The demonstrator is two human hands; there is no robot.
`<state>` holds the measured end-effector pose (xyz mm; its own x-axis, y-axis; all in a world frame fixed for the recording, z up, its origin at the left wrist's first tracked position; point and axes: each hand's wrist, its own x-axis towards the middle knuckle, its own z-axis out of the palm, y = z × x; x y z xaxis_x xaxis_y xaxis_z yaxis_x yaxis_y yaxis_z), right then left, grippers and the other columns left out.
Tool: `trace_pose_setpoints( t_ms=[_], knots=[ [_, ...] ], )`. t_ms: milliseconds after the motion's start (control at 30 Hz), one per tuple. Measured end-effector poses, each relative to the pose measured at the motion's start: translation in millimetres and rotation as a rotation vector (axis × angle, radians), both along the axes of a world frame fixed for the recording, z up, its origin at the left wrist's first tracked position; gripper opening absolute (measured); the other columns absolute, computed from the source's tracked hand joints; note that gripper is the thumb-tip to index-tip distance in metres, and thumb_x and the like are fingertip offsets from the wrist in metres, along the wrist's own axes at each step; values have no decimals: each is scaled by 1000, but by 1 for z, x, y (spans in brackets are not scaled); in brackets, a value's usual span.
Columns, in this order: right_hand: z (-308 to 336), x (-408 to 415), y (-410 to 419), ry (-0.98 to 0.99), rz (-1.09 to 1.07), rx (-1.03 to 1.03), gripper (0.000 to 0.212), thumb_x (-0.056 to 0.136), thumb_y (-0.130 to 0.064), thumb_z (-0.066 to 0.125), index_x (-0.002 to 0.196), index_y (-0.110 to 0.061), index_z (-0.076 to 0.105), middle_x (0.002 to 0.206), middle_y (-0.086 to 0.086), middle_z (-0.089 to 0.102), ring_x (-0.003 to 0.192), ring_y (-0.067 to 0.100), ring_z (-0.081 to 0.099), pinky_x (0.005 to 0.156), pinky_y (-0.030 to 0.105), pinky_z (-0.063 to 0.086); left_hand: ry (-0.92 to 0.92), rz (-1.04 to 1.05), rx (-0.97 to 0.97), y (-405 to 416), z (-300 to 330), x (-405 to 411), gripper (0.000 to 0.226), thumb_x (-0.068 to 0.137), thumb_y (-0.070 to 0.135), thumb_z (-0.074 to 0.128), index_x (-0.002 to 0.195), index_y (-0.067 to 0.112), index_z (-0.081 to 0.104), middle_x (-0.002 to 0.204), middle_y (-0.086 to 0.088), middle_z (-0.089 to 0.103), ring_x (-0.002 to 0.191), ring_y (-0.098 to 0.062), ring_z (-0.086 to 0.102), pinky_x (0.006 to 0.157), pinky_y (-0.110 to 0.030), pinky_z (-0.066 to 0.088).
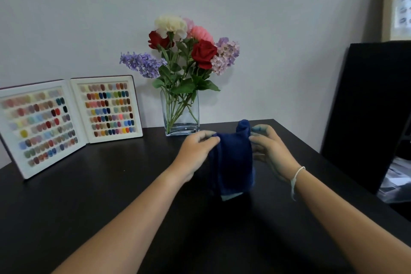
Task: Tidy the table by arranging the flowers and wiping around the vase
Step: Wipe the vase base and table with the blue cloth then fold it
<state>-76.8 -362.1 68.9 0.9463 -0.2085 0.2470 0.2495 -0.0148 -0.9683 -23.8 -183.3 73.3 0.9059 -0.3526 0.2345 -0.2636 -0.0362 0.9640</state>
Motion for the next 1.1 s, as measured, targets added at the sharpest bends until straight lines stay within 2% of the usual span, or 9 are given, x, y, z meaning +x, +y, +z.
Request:
trace_pose_setpoints(
  t_ms=[67, 133, 267, 467, 600, 767, 933, 1000, 1100],
  knots=[
    [-6, -2, -8, 46, 55, 53, 33, 85, -8, 50, 114, -23, 45, 78, 1, 60, 63, 15, 55, 65, 32, 46, -46, -6, 17, 3, 12, -1, 11, 85, 17, 56, 87, 19, 67, 85, -3, 65, 85, -19, 59, 76, -32, 46],
    [-11, -4, -11, 79, 77, 18, 42, 84, -8, 55, 119, -29, 44, 74, 1, 60, 61, 15, 53, 63, 31, 45, -106, -5, 54, 4, 24, -2, 13, 85, 15, 55, 85, 20, 67, 85, 0, 65, 81, -14, 59, 71, -22, 46],
    [-12, -9, -14, 87, 112, -73, 27, 81, -11, 61, 105, -22, 61, 79, -4, 66, 67, 13, 53, 61, 26, 43, -242, -5, 172, 10, 42, -3, 13, 86, 14, 54, 89, 19, 66, 86, 3, 64, 78, -6, 57, 60, -6, 42],
    [7, -17, -33, 9, 125, -77, 18, 81, -14, 60, 98, -12, 66, 93, 4, 69, 87, 16, 63, 79, 29, 48, -332, 24, 187, 18, 54, 1, 22, 85, 10, 53, 80, 28, 64, 81, 9, 64, 71, 3, 59, 59, -5, 43],
    [21, -24, -47, 12, 143, -66, 19, 82, -9, 58, 99, -13, 66, 87, -1, 71, 82, 11, 66, 69, 21, 53, -377, 8, 222, 10, 54, 1, 26, 85, 9, 54, 78, 33, 63, 82, 5, 65, 75, -3, 60, 65, -14, 49],
    [34, -41, -72, 69, 140, -89, 18, 85, -13, 55, 100, -10, 65, 83, -2, 72, 77, 11, 67, 65, 20, 55, -362, -78, 248, -8, 55, 1, 28, 82, 5, 53, 76, 29, 65, 75, 9, 66, 67, -1, 61, 56, -11, 45],
    [38, -51, -97, 88, -66, -313, 19, 85, -2, 54, 103, 1, 61, 84, 8, 64, 73, 16, 60, 64, 22, 53, -449, -56, 354, -45, 46, -4, 21, 80, 5, 56, 78, 25, 62, 78, 6, 63, 67, -7, 57, 58, -12, 43],
    [42, -53, -107, 21, -177, -338, 20, 85, 2, 53, 104, 2, 60, 83, 6, 63, 74, 14, 59, 62, 16, 54, -537, -3, 310, -61, 47, -10, 17, 81, 7, 57, 81, 23, 62, 77, 11, 61, 63, -3, 54, 55, -5, 40],
    [52, -61, -127, -97, -316, -427, 22, 83, 3, 54, 100, -6, 64, 82, 0, 64, 76, 9, 59, 66, 14, 52, -641, 42, 186, -84, 48, -24, 17, 82, 8, 56, 82, 24, 61, 77, 17, 59, 66, 2, 55, 59, -5, 40]
  ],
)
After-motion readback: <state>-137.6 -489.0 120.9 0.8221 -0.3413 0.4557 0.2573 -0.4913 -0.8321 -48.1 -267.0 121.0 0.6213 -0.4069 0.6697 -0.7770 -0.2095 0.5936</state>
